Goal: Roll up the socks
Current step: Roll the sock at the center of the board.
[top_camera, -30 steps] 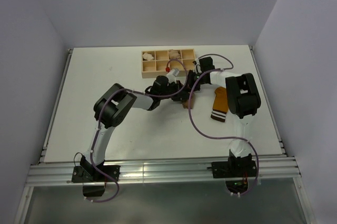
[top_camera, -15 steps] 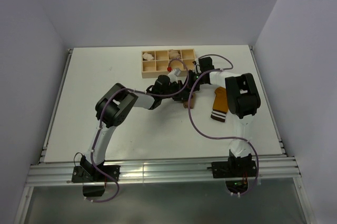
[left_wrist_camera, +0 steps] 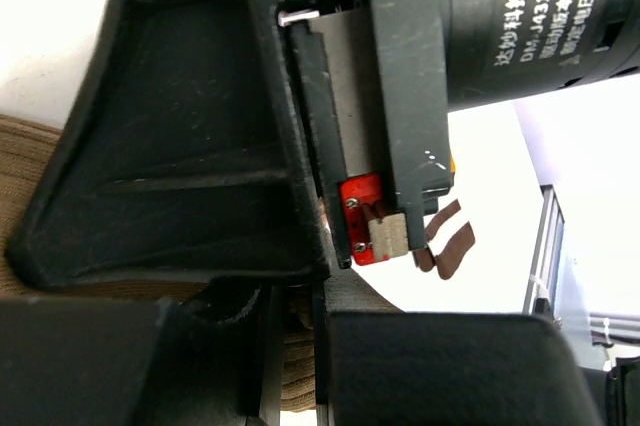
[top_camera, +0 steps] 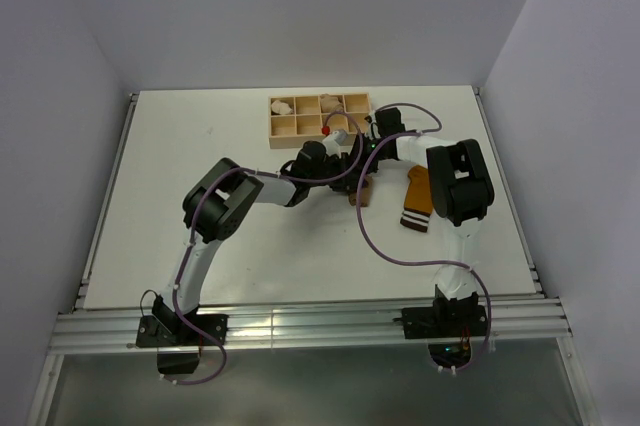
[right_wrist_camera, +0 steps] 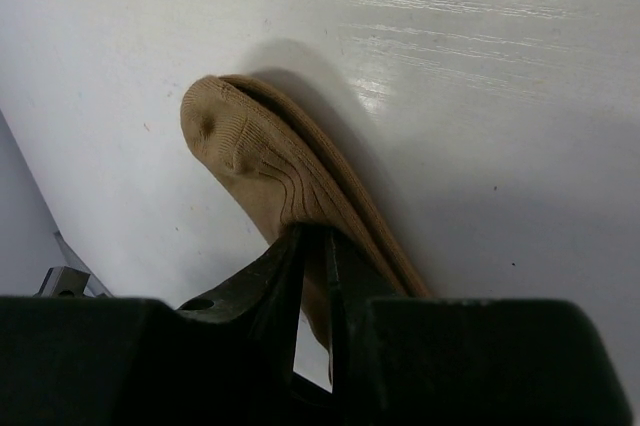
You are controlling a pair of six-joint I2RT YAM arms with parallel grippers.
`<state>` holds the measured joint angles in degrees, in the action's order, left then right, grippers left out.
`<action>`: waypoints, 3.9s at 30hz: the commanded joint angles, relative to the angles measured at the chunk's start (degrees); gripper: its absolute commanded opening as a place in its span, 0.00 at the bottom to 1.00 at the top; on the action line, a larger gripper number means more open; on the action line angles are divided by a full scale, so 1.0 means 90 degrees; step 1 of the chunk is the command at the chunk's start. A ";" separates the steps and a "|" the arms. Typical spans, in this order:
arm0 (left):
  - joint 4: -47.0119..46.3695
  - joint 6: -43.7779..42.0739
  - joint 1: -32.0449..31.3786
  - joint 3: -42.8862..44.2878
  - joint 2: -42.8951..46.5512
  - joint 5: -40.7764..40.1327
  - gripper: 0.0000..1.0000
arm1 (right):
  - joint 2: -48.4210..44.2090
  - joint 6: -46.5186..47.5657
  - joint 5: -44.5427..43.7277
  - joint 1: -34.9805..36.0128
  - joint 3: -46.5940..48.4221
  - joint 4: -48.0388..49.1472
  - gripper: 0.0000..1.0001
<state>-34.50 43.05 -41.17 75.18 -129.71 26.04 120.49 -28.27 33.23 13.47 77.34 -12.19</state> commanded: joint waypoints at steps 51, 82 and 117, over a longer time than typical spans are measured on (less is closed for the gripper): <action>0.0201 0.0578 -0.0182 -0.0257 -0.0676 0.0222 0.20 | -0.4844 -0.2601 -0.1574 -0.0706 -0.5888 0.4017 0.74; -0.0131 0.0891 -0.0172 -0.0423 -0.0666 0.0222 0.21 | -0.2753 -0.2825 -0.1593 -0.0042 -0.5684 0.4977 0.23; 0.0533 -0.0447 0.0678 0.0055 0.0359 -0.1458 0.62 | -0.2508 -0.0717 -0.1036 -0.0042 -0.3838 0.1053 0.00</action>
<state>-31.77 42.63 -36.82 74.28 -127.87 18.92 96.66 -39.09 24.73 12.67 42.22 7.31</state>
